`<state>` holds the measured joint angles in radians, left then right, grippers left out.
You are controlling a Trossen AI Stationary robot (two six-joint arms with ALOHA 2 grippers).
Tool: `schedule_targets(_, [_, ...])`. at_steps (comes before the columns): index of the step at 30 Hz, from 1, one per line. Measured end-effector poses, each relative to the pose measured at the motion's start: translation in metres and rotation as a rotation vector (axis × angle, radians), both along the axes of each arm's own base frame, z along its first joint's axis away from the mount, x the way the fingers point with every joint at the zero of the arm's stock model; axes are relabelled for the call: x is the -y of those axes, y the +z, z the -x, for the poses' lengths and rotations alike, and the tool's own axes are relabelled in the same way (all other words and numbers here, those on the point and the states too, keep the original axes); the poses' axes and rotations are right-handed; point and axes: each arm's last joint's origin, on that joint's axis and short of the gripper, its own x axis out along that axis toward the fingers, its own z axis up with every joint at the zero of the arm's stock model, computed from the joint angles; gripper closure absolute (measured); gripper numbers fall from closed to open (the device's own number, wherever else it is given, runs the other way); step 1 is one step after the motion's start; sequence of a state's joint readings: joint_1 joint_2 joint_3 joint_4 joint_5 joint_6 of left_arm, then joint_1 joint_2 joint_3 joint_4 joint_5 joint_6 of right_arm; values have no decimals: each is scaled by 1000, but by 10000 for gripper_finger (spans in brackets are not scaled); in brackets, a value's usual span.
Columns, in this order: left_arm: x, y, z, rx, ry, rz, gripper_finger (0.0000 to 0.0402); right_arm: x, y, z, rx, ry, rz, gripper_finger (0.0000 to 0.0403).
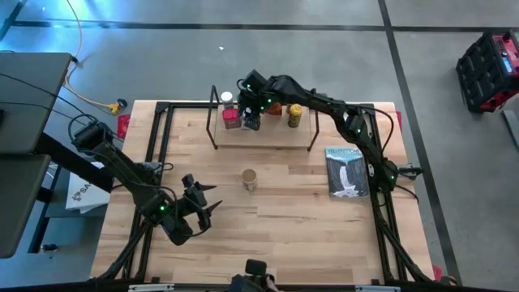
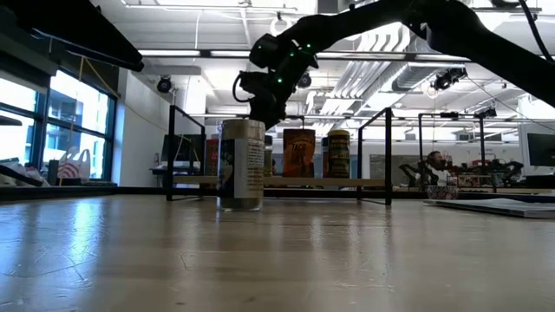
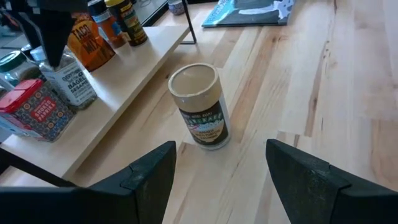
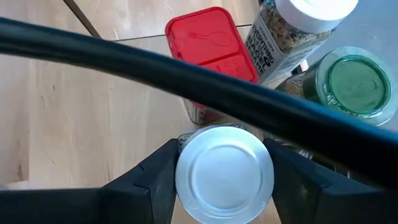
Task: Shelf spices
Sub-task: Put the white seasoning bottle on the shelf
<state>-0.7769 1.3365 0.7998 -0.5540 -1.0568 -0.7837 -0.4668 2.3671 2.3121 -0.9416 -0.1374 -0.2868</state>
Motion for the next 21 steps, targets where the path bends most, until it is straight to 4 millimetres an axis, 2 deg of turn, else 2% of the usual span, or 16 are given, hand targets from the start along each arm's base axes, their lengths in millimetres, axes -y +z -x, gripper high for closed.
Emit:
schedule_targets(5, [0, 0, 0, 0, 0, 1, 156, -1, 1, -2, 5, -7, 24, 204])
schedule_targets(11, [0, 0, 0, -2, -2, 4, 156, 0, 1, -4, 20, -5, 46, 147])
schedule_targets(21, [1, 0, 0, -3, -5, 7, 156, -2, 7, -3, 29, 18, 70, 137])
